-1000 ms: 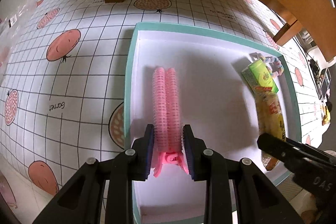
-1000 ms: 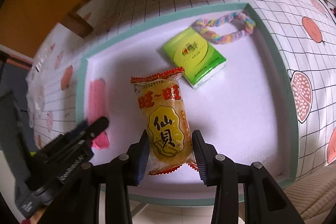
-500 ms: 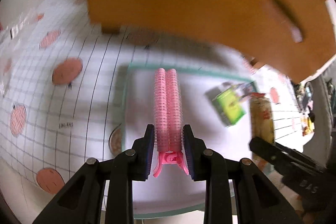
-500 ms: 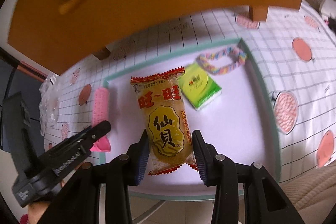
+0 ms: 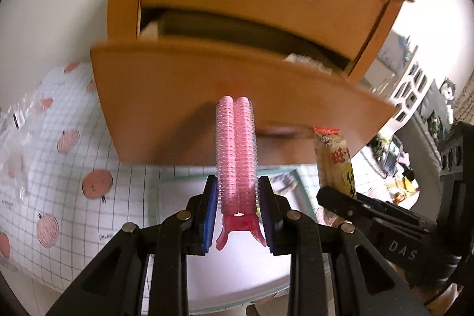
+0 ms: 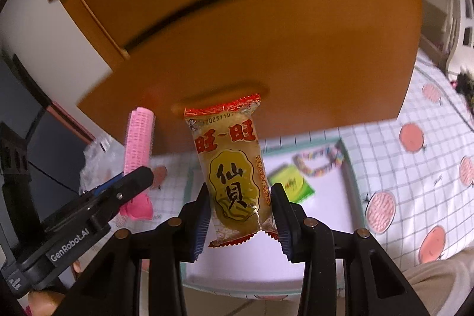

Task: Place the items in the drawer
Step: 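Carry the hair rollers and snack bag up into the open drawer with both tools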

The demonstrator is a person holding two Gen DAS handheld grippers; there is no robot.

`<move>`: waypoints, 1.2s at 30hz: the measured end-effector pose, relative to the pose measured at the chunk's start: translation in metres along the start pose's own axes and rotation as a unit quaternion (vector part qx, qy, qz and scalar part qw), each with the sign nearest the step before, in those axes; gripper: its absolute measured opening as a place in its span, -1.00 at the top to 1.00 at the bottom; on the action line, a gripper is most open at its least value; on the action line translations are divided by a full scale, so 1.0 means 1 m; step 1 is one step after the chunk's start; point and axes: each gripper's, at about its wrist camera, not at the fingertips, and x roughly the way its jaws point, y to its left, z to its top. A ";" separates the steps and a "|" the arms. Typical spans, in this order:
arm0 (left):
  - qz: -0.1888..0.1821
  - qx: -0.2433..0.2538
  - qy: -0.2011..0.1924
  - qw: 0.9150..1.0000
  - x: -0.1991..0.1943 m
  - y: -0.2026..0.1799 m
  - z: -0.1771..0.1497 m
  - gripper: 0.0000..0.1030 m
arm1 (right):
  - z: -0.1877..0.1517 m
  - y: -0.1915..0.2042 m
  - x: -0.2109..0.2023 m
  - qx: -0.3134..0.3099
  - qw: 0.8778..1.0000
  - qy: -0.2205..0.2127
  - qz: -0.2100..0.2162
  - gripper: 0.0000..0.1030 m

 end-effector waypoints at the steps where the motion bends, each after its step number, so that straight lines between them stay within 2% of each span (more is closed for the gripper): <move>1: -0.003 0.001 -0.006 1.000 -0.005 -0.001 0.003 0.45 | 0.004 0.001 -0.007 -0.002 1.000 -0.010 0.001 0.18; 12: -0.015 0.010 -0.089 0.996 -0.060 -0.012 0.043 0.45 | 0.040 0.016 -0.073 -0.013 0.995 -0.102 0.019 0.19; 19: -0.019 0.012 -0.116 0.993 -0.070 -0.010 0.063 0.45 | 0.052 0.033 -0.098 -0.044 0.990 -0.136 0.009 0.19; 27: -0.014 0.018 -0.140 0.990 -0.073 -0.009 0.091 0.45 | 0.067 0.039 -0.102 -0.066 0.987 -0.147 0.003 0.19; 36: -0.003 0.028 -0.156 0.987 -0.069 -0.006 0.120 0.45 | 0.109 0.046 -0.096 -0.072 0.987 -0.144 0.007 0.19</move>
